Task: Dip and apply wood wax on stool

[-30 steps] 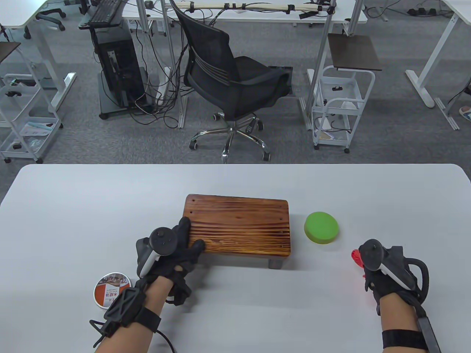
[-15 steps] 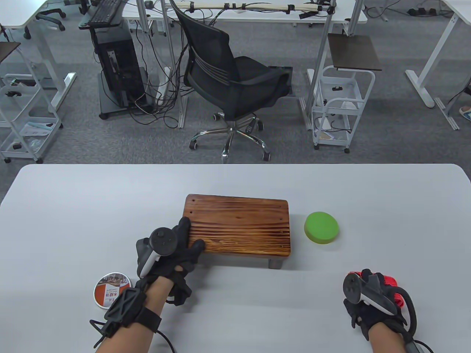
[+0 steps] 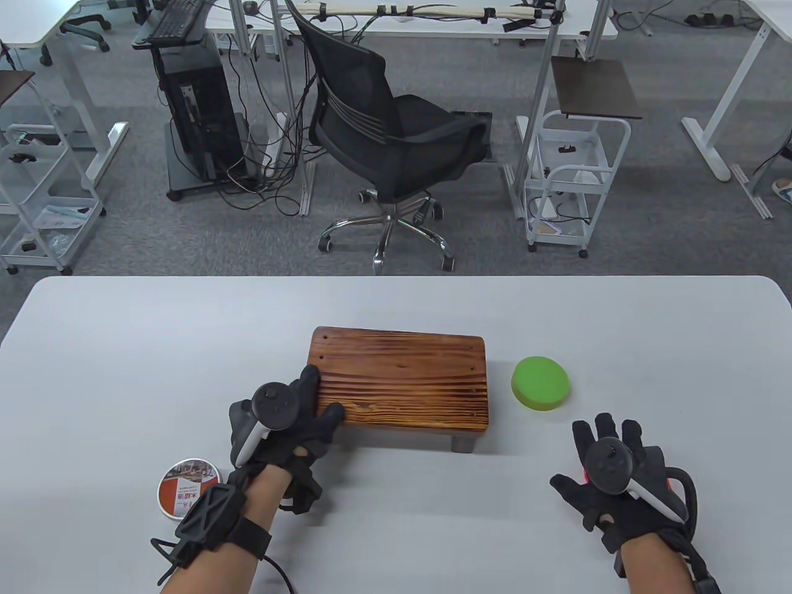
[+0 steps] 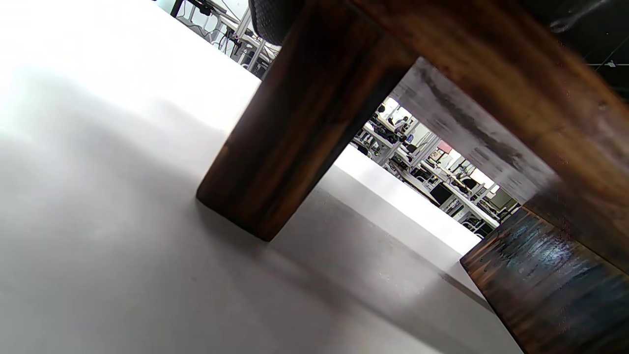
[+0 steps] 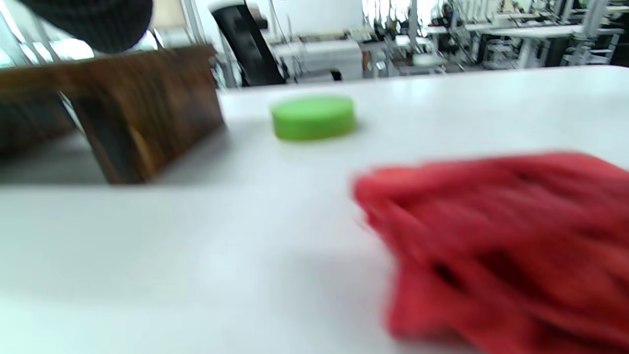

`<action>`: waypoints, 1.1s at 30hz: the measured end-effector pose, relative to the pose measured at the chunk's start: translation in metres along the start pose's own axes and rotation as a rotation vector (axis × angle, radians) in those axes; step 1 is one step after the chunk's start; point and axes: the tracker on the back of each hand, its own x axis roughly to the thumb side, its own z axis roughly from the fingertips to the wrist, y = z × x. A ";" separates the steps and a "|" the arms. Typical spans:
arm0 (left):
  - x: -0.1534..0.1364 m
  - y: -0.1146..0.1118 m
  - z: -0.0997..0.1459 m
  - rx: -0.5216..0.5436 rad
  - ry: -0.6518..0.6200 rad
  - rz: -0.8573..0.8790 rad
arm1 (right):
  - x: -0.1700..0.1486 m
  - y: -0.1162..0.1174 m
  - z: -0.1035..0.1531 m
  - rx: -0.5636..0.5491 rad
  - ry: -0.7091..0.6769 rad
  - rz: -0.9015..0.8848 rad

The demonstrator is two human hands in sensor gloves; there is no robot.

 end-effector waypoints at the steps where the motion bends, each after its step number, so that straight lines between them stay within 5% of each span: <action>1: 0.000 0.000 0.000 -0.001 0.001 -0.001 | 0.007 -0.006 0.000 -0.044 -0.027 -0.027; 5: 0.000 0.000 0.000 0.003 0.001 -0.002 | 0.031 -0.011 0.001 -0.138 -0.118 -0.062; 20: -0.002 0.001 0.002 0.049 0.014 0.004 | 0.049 0.023 -0.003 -0.131 -0.194 -0.005; 33: 0.006 0.048 0.048 0.154 -0.041 -0.070 | 0.048 0.026 0.004 -0.131 -0.221 -0.028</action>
